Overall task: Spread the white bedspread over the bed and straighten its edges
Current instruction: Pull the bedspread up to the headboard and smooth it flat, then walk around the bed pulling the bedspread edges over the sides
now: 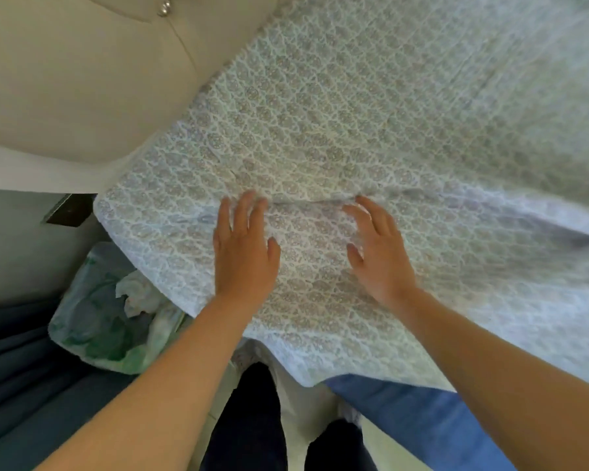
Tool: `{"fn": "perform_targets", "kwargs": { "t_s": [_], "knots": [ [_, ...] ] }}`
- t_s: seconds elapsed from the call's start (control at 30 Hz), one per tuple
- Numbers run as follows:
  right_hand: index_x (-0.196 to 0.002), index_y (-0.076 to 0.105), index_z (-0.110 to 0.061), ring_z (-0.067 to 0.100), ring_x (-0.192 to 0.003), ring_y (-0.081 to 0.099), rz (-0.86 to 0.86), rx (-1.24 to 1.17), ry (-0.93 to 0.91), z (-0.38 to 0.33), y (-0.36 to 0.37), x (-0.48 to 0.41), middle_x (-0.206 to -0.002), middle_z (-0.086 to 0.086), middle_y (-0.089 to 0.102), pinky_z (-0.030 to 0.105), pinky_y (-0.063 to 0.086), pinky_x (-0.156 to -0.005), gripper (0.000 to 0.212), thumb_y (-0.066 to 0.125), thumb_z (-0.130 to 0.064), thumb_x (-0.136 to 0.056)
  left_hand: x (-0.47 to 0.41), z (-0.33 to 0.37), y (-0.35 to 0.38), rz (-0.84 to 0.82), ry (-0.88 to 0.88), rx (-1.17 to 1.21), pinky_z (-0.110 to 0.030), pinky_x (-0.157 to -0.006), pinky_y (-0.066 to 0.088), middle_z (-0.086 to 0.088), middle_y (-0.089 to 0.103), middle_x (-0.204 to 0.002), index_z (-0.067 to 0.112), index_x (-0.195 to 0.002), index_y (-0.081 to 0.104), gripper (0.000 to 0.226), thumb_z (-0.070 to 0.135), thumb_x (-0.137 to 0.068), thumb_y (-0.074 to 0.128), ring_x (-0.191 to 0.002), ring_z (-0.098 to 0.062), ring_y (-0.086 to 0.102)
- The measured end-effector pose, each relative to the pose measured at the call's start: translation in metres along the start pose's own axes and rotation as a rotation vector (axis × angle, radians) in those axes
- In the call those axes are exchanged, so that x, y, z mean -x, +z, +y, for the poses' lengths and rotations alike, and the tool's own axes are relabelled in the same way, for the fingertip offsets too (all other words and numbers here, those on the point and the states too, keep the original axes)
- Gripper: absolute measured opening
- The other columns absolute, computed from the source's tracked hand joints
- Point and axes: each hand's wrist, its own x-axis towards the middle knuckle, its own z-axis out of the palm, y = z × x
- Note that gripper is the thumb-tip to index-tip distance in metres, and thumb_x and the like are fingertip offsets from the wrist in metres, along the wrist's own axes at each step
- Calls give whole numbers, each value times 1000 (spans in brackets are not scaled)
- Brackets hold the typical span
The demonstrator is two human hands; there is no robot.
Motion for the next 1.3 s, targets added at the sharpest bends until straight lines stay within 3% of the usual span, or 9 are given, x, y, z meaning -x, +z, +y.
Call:
{"fn": "perform_targets", "kwargs": {
  "t_s": [0.17, 0.27, 0.4, 0.53, 0.7, 0.8, 1.0, 1.13, 1.3],
  "knots": [
    [-117, 53, -14, 27, -110, 47, 144, -52, 294, 71, -11, 105, -121, 8, 48, 41, 40, -94, 36, 64, -11, -83, 77, 74, 48, 8, 178, -6, -41, -101, 38, -5, 43, -140, 18, -127, 53, 37, 14, -90, 53, -127, -25, 42],
    [-103, 55, -12, 29, -97, 47, 220, 38, 309, 111, -19, 160, -105, 9, 51, 38, 32, -87, 19, 63, -12, -85, 125, 116, 81, 26, 380, -59, -37, -86, 44, -3, 56, -111, 19, -105, 60, 24, 16, -85, 46, -100, -23, 54],
    [-90, 52, -13, 23, -82, 50, 197, -20, 207, 163, -29, 229, -91, 3, 52, 37, 44, -73, 7, 56, -17, -91, 187, 157, 136, -83, 654, -224, -34, -67, 41, -2, 55, -83, 18, -85, 57, 10, 18, -75, 60, -73, -24, 54],
    [-86, 48, -18, 17, -78, 51, -38, -108, 251, 215, -23, 286, -85, -5, 49, 37, 48, -64, 8, 50, -19, -94, 215, 184, 185, -200, 720, -307, -37, -74, 49, -2, 61, -90, 17, -92, 63, 20, 16, -73, 68, -80, -26, 59],
    [-122, 56, -12, 29, -115, 51, 24, -7, 241, 255, -21, 304, -129, 6, 52, 43, 45, -95, 34, 54, -10, -88, 199, 207, 200, -151, 651, -497, -35, -88, 37, -6, 62, -117, 13, -116, 62, 48, 14, -70, 71, -103, -30, 59],
    [-137, 47, -20, 30, -133, 40, 54, 83, 232, 269, -23, 291, -143, 4, 43, 46, 30, -111, 53, 62, -19, -86, 178, 211, 197, -194, 671, -516, -41, -88, 44, -11, 61, -118, 9, -118, 62, 54, 11, -65, 74, -106, -35, 58],
    [-123, 56, -15, 32, -106, 50, 152, 125, 279, 277, -22, 262, -118, 7, 57, 39, 37, -85, 40, 51, 1, -88, 142, 232, 186, -259, 626, -416, -43, -66, 44, -14, 56, -102, 4, -104, 55, 16, 10, -91, 49, -96, -37, 54],
    [-114, 58, -12, 30, -100, 51, 297, 121, 358, 277, -41, 228, -105, 6, 61, 36, 27, -84, 27, 44, -2, -93, 117, 249, 181, -147, 519, -259, -41, -70, 41, -15, 58, -104, 7, -114, 52, 24, 7, -92, 41, -93, -36, 55],
    [-96, 66, -17, 31, -94, 54, 529, 261, 296, 287, -71, 177, -102, 6, 59, 34, 23, -79, 13, 56, -15, -88, 98, 246, 174, 205, 931, -389, -35, -68, 32, -14, 54, -85, 9, -85, 54, 37, -16, -65, 36, -75, -29, 47]
  ]
}}
